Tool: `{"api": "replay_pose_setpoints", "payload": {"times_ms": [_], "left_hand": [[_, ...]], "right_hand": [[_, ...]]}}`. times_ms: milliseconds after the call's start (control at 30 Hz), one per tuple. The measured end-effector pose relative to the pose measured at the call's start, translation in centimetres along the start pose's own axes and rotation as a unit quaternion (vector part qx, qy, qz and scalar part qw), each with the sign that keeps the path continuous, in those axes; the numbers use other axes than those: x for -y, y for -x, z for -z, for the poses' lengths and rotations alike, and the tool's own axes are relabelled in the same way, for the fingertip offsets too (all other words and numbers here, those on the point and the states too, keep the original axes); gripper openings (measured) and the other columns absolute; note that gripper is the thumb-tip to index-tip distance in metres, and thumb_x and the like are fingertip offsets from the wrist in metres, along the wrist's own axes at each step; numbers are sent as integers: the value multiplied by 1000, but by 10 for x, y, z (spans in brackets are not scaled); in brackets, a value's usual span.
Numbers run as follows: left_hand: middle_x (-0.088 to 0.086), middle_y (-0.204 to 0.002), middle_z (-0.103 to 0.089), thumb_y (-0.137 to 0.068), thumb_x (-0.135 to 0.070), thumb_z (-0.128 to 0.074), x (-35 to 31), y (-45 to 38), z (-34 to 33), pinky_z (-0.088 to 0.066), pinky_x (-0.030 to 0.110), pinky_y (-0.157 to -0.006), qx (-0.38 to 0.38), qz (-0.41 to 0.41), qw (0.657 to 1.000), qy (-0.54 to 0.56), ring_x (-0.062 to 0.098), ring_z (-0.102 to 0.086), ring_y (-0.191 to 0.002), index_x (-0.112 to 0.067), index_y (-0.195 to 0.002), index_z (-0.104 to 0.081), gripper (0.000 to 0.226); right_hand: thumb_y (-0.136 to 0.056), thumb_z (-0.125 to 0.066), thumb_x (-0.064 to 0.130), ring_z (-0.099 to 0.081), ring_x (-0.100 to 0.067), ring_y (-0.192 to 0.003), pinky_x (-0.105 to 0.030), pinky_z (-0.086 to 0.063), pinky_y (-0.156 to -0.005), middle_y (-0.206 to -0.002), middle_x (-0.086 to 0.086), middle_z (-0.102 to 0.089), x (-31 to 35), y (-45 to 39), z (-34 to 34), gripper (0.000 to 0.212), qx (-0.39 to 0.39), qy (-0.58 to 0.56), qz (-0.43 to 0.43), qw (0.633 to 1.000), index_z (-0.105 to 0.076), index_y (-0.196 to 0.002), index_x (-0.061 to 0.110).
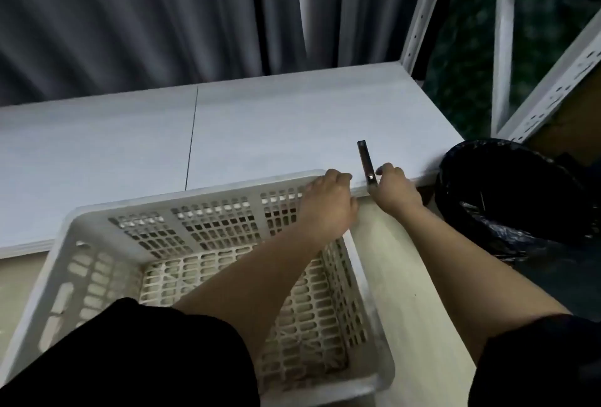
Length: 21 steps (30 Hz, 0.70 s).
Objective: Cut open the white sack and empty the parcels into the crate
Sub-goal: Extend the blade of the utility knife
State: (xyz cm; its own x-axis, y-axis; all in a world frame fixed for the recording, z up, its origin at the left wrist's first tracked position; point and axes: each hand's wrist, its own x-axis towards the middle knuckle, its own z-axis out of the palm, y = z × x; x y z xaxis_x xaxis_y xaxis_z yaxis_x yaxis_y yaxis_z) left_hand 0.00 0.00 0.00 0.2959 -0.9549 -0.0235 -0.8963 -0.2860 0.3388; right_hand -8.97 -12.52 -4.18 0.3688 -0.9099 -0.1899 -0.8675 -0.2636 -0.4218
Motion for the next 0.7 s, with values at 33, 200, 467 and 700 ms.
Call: {"api": "replay_pose_setpoints", "payload": {"times_ms": [33,200,467,700], "left_hand": [[10,-143,-42,-98,-26,-41,-1,-5,-4,-32,36,-106,6,-2,1000,-8,27,-44,-129,-11,-143,-37,48],[9,-145,-41,-98,-27,-38,2,-29,-28,-16,38,-116,21,-19,998,-54,25,-39,-134,-10,-144,-34,49],[7,-147,-38,-98,-23,-38,2,-43,-39,-5,37,-119,32,-26,998,-53,21,-32,-139,-11,-145,-32,49],[7,-146,-40,-97,-23,-39,3,-35,-41,-8,34,-118,9,-21,1000,-18,21,-32,-138,-11,-143,-35,48]], "right_hand": [[-92,-46,18,-52,-39,-112,-38,-40,-81,-130,-16,-42,-1,-4,-4,42,6,-20,-7,1000,-39,-133,12],[-91,-43,13,-53,-28,-77,-31,-42,-84,-136,-18,-28,-10,-29,-25,54,21,-118,-51,991,-31,-142,24],[-89,-48,10,-56,-29,-89,-35,-54,-65,-128,-15,-45,-12,-45,-44,44,41,-327,-109,938,-43,-130,24],[-89,-52,6,-55,-22,-66,-29,-47,-53,-98,-13,-56,-17,-33,-53,14,-13,-418,-116,901,-45,-87,17]]}}
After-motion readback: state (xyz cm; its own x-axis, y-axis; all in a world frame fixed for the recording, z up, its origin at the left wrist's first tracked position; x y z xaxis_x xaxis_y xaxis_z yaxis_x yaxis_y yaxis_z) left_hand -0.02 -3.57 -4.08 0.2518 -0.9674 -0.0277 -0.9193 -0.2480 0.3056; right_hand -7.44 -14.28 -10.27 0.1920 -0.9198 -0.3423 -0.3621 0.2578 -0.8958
